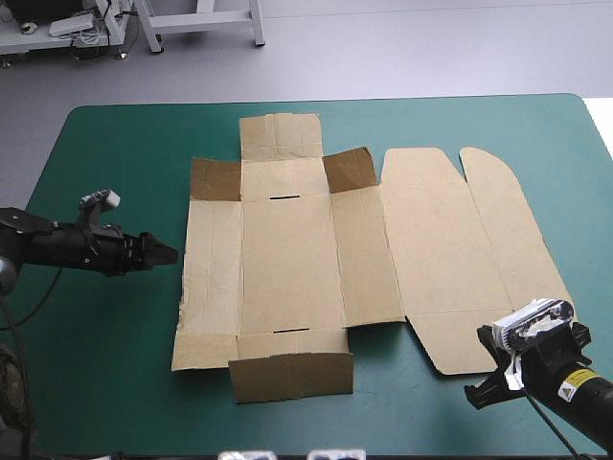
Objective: Fold the box
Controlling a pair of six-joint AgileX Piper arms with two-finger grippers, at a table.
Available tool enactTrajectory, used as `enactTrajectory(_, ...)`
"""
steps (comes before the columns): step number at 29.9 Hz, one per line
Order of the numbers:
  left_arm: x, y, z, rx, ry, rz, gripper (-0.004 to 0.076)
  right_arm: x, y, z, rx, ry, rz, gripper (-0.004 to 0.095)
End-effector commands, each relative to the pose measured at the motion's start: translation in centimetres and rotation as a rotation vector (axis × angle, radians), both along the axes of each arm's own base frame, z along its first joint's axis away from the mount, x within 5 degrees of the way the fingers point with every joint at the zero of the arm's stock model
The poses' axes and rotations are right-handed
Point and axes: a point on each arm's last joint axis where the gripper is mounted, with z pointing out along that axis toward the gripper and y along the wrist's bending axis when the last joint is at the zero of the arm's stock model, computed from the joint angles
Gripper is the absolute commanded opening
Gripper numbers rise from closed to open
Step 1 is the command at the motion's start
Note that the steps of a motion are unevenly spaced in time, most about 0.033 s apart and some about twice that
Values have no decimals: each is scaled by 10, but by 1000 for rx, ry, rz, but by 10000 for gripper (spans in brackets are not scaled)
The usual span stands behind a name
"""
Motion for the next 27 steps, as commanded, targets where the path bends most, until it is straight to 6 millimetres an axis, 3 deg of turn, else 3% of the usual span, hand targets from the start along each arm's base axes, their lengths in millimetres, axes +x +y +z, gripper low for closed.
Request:
enactTrajectory(1,-13,-3,52,-32,-116,-18,484,4,1,14,32,-70,-9,-18)
enactTrajectory(6,-23,-3,84,41,-198,5,484,5,1,14,33,-72,-10,-18)
enactTrajectory(9,-27,-4,89,55,-215,3,484,5,1,14,32,-78,-12,-18)
enactTrajectory(16,-30,4,82,144,-125,49,484,5,1,14,31,-79,-12,-18)
enactTrajectory(22,-31,2,76,112,-91,70,484,5,1,14,31,-79,-12,-18)
enactTrajectory(27,-37,0,56,85,-22,67,484,5,1,14,31,-79,-12,-18)
